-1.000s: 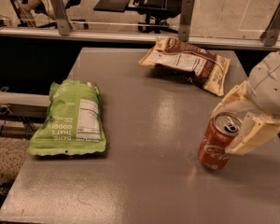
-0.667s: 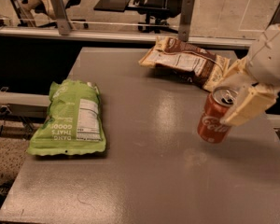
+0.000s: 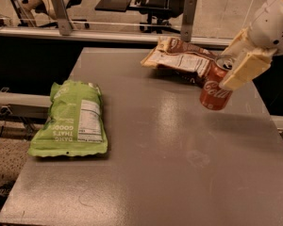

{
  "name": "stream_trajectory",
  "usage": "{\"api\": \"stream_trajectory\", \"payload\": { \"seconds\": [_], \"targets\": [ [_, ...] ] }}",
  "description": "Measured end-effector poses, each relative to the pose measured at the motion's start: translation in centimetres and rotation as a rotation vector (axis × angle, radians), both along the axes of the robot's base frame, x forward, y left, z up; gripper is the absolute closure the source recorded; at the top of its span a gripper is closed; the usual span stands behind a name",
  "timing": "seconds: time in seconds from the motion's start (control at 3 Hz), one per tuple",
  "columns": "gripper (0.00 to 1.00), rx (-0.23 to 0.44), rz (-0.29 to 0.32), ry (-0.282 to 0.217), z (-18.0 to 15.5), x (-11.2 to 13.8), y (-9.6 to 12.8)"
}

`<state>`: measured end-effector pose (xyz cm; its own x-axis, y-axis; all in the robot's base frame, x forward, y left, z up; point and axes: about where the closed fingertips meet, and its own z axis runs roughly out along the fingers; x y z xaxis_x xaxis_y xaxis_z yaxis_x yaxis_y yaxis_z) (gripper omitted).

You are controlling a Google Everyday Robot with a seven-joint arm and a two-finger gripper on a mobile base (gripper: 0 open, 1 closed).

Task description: Move coke can near brown chip bag

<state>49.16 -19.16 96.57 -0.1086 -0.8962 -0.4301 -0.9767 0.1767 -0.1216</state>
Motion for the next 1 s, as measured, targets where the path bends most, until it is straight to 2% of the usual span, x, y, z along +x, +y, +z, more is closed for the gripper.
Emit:
{"api": "stream_trajectory", "payload": {
  "seconds": [0.33,0.67,1.0],
  "targets": [
    [1.0,0.002,-0.061,-0.001,-0.5,3.3,-0.7],
    [1.0,0.007,-0.1,0.008,-1.5,5.4,-1.1],
    [0.82,0.005,-0.123,0.024,-2.7,6.6,-0.9]
  ]
}}
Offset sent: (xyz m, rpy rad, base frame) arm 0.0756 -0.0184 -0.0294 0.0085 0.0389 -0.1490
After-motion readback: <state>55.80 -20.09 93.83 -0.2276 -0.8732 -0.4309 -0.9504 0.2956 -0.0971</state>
